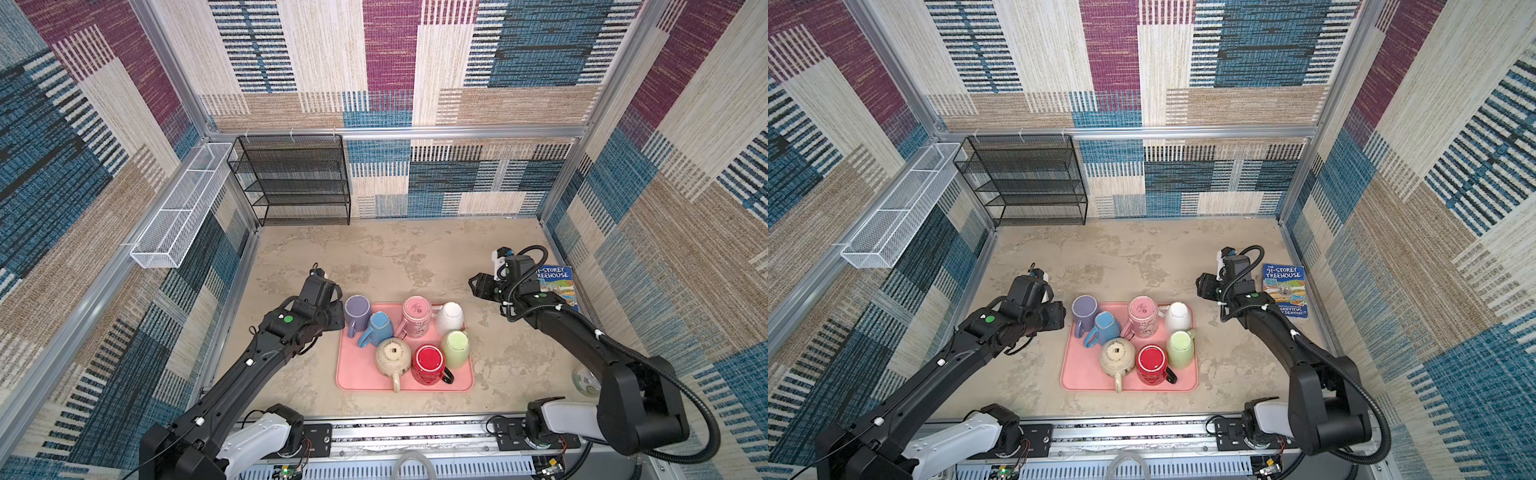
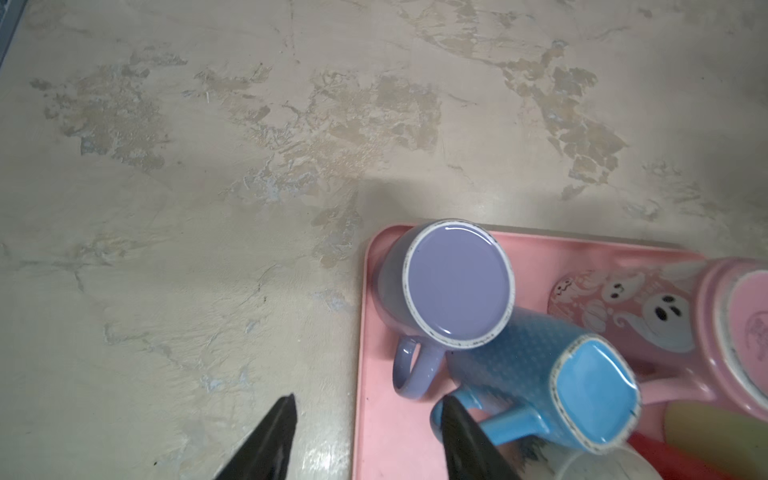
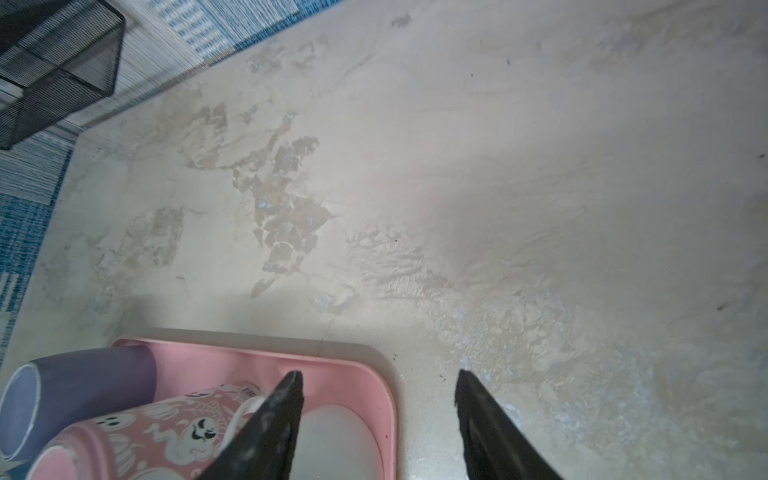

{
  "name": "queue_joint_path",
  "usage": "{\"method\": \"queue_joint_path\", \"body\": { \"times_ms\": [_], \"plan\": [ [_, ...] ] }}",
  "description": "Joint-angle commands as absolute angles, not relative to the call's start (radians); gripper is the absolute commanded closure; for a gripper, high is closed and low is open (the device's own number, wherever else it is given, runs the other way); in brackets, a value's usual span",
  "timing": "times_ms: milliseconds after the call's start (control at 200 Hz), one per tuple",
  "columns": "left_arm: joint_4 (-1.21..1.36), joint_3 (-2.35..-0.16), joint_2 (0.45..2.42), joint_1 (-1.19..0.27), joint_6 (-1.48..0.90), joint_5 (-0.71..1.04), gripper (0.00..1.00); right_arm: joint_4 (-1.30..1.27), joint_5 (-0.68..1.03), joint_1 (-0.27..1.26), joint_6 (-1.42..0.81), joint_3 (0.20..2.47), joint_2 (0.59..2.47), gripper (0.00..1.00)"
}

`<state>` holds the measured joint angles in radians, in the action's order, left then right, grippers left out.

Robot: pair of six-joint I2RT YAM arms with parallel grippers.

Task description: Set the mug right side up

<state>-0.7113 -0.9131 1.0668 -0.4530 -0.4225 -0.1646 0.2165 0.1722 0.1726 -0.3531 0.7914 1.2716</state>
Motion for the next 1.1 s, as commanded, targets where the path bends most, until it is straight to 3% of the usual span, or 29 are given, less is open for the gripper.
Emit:
{"method": "queue_joint_path", "body": {
  "times_ms": [0,100,371,1092],
  "plan": [
    [-0.845,-0.955,1.072,-0.473,-0.323,-0.12,0.41,0.231,0.205,0.18,-0.338,0.787,1.209,0.39],
    [-0.875,-0.964,1.079,-0.494,-0.295,-0.123,0.41,0.209,0.289,0.221,-0.342,0.76,1.151,0.39],
    [-0.869,-0.957,1.16,-0.546,-0.353,-0.187,0.49,0.207,0.232,0.399,-0.353,0.711,1.118,0.37],
    [-0.693,-0.92,1.292,-0.589,-0.4,-0.211,0.54,0.147,0.313,0.43,-0.358,0.674,1.036,0.36]
  ]
}}
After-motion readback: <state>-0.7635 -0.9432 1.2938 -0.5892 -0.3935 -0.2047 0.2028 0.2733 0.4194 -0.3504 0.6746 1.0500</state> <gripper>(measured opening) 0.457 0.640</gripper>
